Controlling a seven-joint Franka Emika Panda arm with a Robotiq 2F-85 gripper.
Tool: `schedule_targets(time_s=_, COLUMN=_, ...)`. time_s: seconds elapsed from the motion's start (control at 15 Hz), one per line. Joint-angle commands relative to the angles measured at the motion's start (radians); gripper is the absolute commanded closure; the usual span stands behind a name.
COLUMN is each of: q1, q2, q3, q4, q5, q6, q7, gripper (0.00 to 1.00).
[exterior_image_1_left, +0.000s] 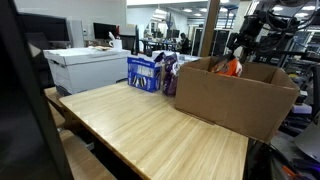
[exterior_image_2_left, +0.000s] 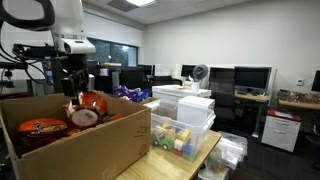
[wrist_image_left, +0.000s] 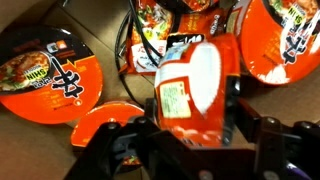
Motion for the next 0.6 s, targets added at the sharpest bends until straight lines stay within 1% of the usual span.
schedule_targets(time_s=0.0, q1=-0.032, q2=0.046, q3=0.035, q4=0.029, q5=-0.057, q6=-0.048, q7=0.092, gripper=0.02)
schedule_targets(time_s=0.07, q1=-0.039, q2=0.05, q3=0.046, q4=0.035, q5=-0.077, q6=-0.065, q7=0.121, gripper=0.0)
schedule_targets(time_s=0.27, q1=-0.053, q2=0.059, q3=0.081, q4=0.053, q5=-0.13, q6=-0.123, q7=0.202, gripper=0.0)
schedule_targets(time_s=0.4, q1=-0.049, q2=0.056, q3=0.109, q4=0.074, q5=-0.162, q6=-0.169, q7=0.254, gripper=0.0)
schedule_targets(time_s=0.53, q1=-0.027, q2=0.052, q3=0.127, q4=0.099, q5=-0.181, q6=-0.21, q7=0.279, gripper=0.0)
